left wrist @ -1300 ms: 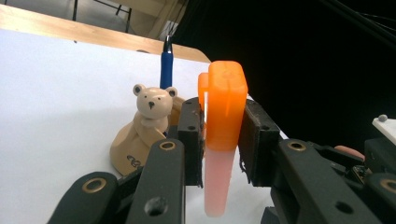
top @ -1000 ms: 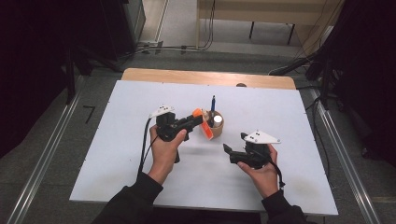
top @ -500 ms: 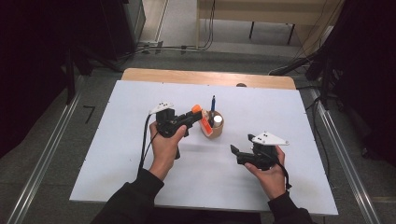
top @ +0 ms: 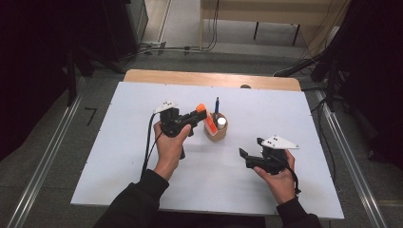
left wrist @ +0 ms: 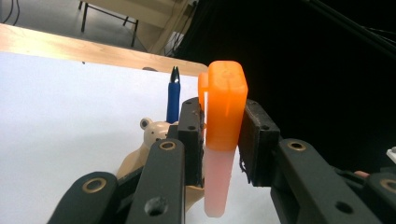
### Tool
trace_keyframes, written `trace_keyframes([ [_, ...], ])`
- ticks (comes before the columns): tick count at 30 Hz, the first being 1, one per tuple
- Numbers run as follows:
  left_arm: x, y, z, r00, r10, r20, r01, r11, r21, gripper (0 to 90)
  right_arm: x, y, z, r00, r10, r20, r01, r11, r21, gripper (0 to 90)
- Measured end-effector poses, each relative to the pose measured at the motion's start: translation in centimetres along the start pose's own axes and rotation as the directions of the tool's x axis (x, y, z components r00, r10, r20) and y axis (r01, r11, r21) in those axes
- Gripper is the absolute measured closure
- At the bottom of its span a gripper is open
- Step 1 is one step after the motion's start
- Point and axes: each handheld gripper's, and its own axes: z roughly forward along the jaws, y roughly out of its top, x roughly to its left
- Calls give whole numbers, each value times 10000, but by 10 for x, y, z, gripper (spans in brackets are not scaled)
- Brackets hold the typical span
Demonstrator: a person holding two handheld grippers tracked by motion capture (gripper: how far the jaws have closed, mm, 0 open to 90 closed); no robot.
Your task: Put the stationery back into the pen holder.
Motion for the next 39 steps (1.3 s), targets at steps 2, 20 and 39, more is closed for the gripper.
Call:
trace_keyframes([
  [2,0,0,0,10000,7,-9,-7,10000,6,730,0,0,0,10000,13,-3,-13,10000,21,186],
  [20,1,8,5,9996,106,-245,-108,9999,-73,730,-2,-1,0,10000,86,5,-86,10000,-14,186],
  [39,3,12,16,9981,242,-567,-250,9996,-133,730,-3,-1,0,9999,115,-6,-115,9999,-33,186],
])
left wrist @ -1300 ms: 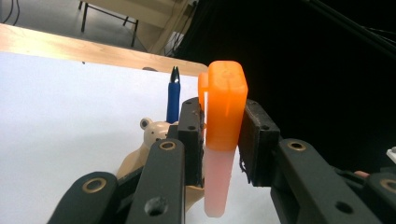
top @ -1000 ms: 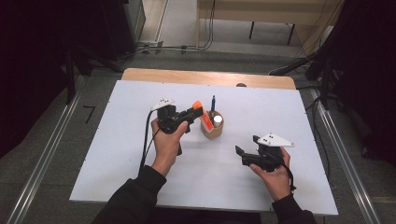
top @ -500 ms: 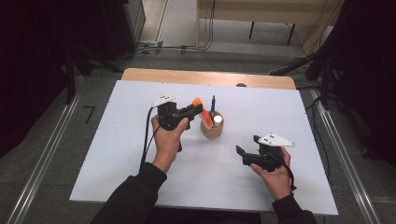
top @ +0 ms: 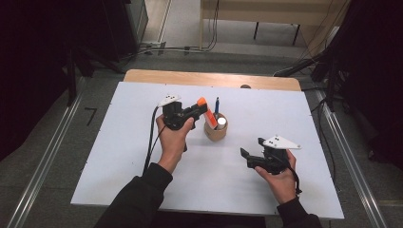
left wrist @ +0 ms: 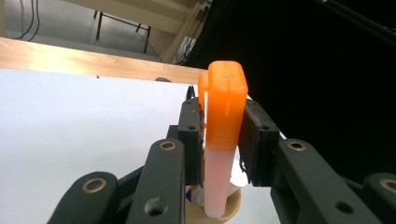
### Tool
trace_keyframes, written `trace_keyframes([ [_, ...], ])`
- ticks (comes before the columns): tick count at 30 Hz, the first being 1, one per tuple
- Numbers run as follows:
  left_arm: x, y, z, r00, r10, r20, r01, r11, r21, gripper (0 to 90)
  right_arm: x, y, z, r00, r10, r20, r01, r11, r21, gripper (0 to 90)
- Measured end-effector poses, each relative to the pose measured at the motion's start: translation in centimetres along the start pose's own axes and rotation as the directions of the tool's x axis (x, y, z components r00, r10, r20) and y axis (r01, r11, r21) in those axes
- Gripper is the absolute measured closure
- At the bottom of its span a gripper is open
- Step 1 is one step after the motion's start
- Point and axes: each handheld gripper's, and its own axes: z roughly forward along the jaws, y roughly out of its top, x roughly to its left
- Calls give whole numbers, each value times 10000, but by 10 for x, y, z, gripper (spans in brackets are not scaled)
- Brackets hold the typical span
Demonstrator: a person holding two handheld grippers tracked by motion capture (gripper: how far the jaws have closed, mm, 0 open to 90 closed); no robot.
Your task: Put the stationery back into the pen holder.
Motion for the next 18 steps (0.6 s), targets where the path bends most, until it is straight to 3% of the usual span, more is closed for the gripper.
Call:
trace_keyframes([
  [18,-8,-1,14,9968,658,-455,-651,9977,173,729,0,0,0,10000,46,-15,-46,10000,10,186],
])
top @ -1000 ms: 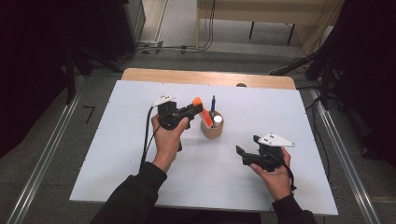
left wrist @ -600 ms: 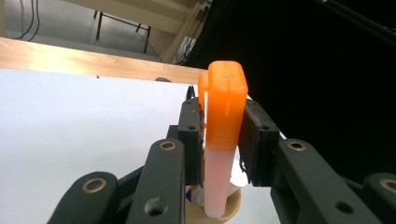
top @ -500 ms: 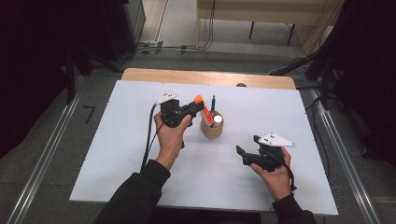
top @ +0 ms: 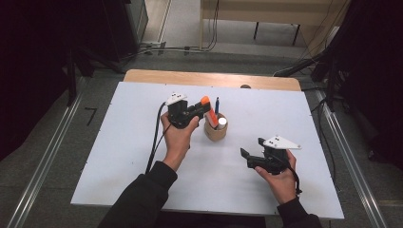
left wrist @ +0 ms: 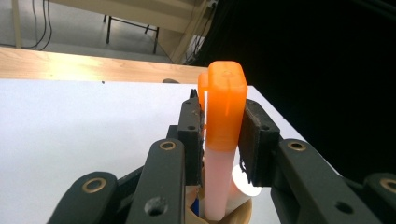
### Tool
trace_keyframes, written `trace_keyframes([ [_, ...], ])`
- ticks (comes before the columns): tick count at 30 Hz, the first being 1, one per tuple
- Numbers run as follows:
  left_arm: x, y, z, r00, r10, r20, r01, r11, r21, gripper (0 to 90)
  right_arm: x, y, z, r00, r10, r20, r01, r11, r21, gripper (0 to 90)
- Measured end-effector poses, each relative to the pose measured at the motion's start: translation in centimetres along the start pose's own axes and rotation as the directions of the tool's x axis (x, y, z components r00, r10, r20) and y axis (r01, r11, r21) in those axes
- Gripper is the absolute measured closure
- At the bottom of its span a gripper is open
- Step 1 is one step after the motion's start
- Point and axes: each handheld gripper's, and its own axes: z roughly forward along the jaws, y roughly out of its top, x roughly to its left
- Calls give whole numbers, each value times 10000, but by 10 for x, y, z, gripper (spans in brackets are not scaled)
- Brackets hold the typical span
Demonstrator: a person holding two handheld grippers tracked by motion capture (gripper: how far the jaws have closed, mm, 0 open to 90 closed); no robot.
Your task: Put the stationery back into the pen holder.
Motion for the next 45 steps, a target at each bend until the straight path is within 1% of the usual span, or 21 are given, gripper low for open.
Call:
trace_keyframes([
  [7,-6,-5,7,9986,480,-225,-474,9986,234,728,0,0,0,10000,11,-8,-11,10000,-1,186],
  [13,-10,-7,12,9965,753,-350,-740,9965,382,721,-1,-1,0,10000,14,-20,-14,10000,17,186],
  [17,-12,-8,15,9959,834,-354,-819,9957,424,712,-1,-1,0,10000,20,-30,-20,10000,27,186],
  [19,-13,-9,16,9957,881,-283,-870,9954,406,684,-1,-1,0,10000,26,-26,-26,10000,31,186],
  [20,-14,-9,16,9951,937,-309,-925,9950,377,656,-1,-1,0,10000,27,-27,-27,10000,33,186],
  [23,-17,-9,17,9928,1131,-389,-1117,9931,357,643,0,-1,0,10000,-23,-58,23,10000,28,186],
  [26,-20,-9,17,9908,1270,-463,-1257,9916,303,592,0,-1,1,10000,-22,-63,23,10000,29,186],
  [31,-21,-8,17,9888,1355,-627,-1348,9908,150,508,0,-1,0,10000,-16,-57,16,10000,30,186],
  [34,-21,-8,17,9888,1330,-677,-1324,9911,139,496,0,-1,1,10000,-12,-64,12,10000,34,186],
  [38,-20,-7,17,9881,1317,-792,-1314,9913,87,456,0,-1,1,10000,-12,-73,13,10000,35,186],
  [45,-19,-5,14,9860,1383,-930,-1387,9903,20,417,0,-1,1,10000,-21,-54,22,10000,41,186],
])
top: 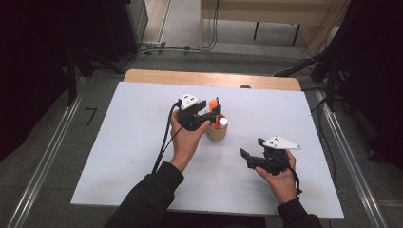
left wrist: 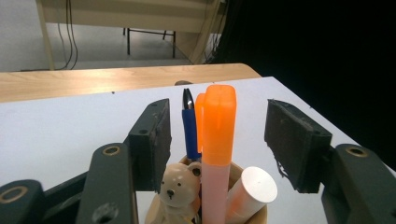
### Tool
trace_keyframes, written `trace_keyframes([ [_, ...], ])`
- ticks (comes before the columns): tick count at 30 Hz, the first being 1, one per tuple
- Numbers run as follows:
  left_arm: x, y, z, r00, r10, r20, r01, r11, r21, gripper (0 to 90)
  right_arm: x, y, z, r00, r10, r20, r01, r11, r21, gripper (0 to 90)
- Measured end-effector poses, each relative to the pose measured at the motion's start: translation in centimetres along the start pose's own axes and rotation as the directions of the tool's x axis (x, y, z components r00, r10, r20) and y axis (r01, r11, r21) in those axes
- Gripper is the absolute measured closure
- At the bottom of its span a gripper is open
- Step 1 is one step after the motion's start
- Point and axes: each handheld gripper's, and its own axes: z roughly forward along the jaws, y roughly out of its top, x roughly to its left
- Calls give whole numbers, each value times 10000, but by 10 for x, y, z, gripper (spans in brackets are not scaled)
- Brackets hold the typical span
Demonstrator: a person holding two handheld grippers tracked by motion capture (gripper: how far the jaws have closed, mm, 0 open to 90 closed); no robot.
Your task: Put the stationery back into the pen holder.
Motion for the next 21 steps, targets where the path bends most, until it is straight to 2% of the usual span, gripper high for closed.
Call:
trace_keyframes([
  [10,2,0,-4,10000,-90,20,90,9999,-60,369,0,0,0,10000,-2,23,2,10000,-5,186],
  [16,4,-2,-8,9999,-151,5,151,9999,-6,296,0,0,0,10000,20,34,-20,10000,4,182],
  [21,6,-3,-15,9995,-279,138,280,9996,-99,278,-1,0,-1,10000,54,49,-54,10000,-12,179],
])
